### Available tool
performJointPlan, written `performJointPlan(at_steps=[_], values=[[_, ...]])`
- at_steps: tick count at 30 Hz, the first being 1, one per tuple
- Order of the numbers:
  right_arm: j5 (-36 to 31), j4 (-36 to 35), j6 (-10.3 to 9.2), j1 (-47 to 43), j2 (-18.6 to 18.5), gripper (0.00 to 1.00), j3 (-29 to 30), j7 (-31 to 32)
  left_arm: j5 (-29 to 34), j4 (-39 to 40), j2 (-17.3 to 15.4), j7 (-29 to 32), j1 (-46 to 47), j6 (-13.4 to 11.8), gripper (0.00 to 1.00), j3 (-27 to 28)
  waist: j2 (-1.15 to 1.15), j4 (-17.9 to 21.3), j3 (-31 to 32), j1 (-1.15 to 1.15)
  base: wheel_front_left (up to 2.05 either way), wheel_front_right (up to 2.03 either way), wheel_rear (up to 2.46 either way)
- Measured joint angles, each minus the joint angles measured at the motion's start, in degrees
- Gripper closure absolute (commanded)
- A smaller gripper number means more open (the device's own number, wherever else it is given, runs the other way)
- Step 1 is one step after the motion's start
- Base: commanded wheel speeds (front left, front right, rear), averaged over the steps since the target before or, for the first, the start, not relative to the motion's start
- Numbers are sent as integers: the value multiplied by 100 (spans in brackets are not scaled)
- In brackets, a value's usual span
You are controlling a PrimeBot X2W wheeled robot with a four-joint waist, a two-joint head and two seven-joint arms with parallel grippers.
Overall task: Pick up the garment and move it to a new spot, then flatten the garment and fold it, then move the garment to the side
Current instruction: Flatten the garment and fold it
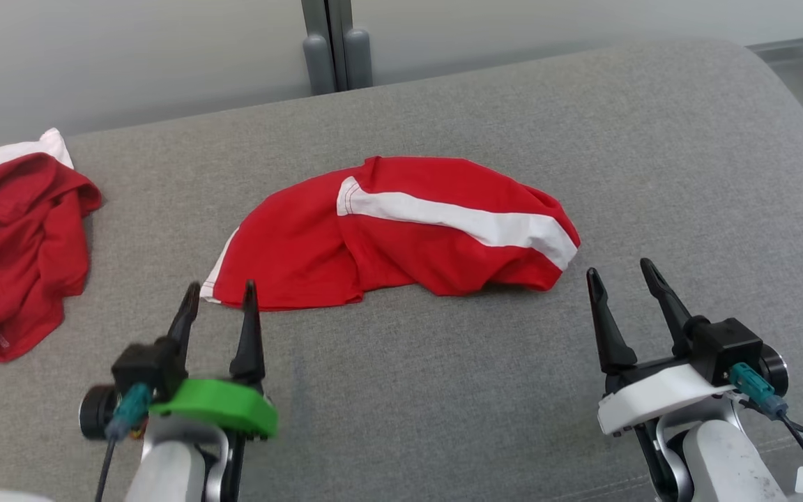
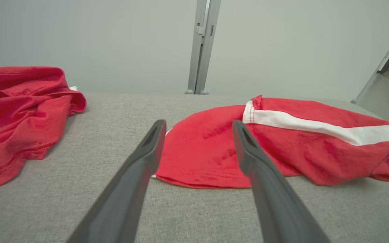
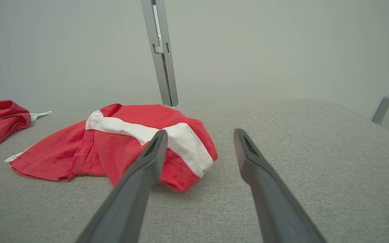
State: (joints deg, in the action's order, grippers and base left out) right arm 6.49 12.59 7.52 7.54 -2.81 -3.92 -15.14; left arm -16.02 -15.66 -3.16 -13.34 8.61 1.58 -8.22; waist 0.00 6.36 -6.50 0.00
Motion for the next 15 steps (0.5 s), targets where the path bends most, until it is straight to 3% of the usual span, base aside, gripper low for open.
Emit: performJointPlan(at_steps=[6, 15], values=[[89, -104, 0, 247, -1, 0, -14, 0, 123, -513, -123, 778, 1363, 229, 0, -275, 0, 151, -355, 0, 0, 0, 0], [300, -170, 0, 416, -5, 0, 76, 0, -453, -1274, -126, 1706, 2503, 448, 0, -366, 0, 609, -943, 0, 0, 0, 0]])
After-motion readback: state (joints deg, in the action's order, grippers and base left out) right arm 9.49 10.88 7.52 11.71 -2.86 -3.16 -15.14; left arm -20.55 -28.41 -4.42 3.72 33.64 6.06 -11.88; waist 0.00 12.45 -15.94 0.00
